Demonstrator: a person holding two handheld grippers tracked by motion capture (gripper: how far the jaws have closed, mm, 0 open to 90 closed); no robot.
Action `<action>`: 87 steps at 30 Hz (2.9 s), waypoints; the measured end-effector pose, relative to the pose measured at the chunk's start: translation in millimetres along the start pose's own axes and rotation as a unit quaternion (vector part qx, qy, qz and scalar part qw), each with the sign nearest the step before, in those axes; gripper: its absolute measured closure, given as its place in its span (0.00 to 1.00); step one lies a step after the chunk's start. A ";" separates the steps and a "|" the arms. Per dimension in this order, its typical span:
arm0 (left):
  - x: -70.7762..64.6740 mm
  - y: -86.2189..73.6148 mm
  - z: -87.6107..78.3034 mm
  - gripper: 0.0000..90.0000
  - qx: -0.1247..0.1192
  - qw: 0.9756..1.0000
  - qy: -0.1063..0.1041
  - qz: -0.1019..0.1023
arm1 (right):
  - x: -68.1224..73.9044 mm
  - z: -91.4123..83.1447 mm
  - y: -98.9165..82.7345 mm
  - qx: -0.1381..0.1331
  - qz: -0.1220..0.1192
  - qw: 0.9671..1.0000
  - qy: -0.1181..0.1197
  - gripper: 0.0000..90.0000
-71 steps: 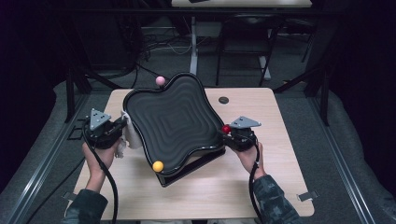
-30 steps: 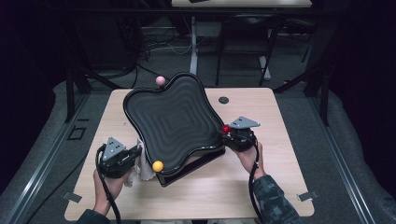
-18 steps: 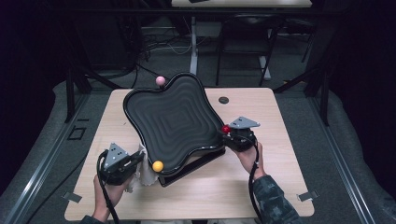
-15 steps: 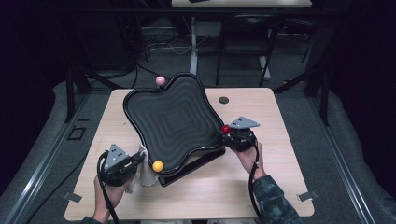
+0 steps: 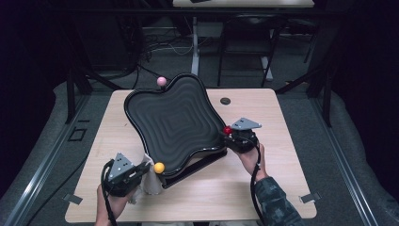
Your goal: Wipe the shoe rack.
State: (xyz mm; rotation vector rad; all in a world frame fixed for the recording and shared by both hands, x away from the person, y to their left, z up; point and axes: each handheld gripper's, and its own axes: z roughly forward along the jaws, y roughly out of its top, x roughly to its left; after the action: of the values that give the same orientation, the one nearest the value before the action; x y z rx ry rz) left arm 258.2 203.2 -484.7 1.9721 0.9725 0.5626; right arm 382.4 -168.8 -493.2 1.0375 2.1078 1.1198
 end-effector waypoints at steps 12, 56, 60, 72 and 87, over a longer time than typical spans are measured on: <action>-6.3 -4.6 0.2 0.93 0.003 1.000 -0.003 -0.007 | 0.3 0.4 -0.1 0.000 -0.001 1.000 -0.001 0.66; 59.4 28.7 22.1 0.92 -0.046 0.995 0.070 -0.057 | 1.5 1.0 0.1 0.004 -0.007 1.000 -0.004 0.66; 68.2 36.1 23.2 0.92 -0.049 0.994 0.079 -0.061 | 1.7 0.9 0.1 0.005 -0.007 1.000 -0.004 0.66; 88.1 63.8 17.7 0.92 -0.065 0.991 0.100 -0.058 | 2.0 1.1 -0.2 0.004 -0.007 1.000 -0.005 0.66; 111.2 94.5 17.5 0.91 -0.064 0.989 0.127 -0.050 | 0.7 1.4 -0.3 0.005 -0.016 1.000 -0.002 0.66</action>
State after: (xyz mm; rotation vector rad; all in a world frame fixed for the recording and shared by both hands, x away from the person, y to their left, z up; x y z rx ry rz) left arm 376.4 251.5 -412.0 1.7564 1.1543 0.8145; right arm 382.9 -167.7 -494.2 1.0072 2.1206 1.0927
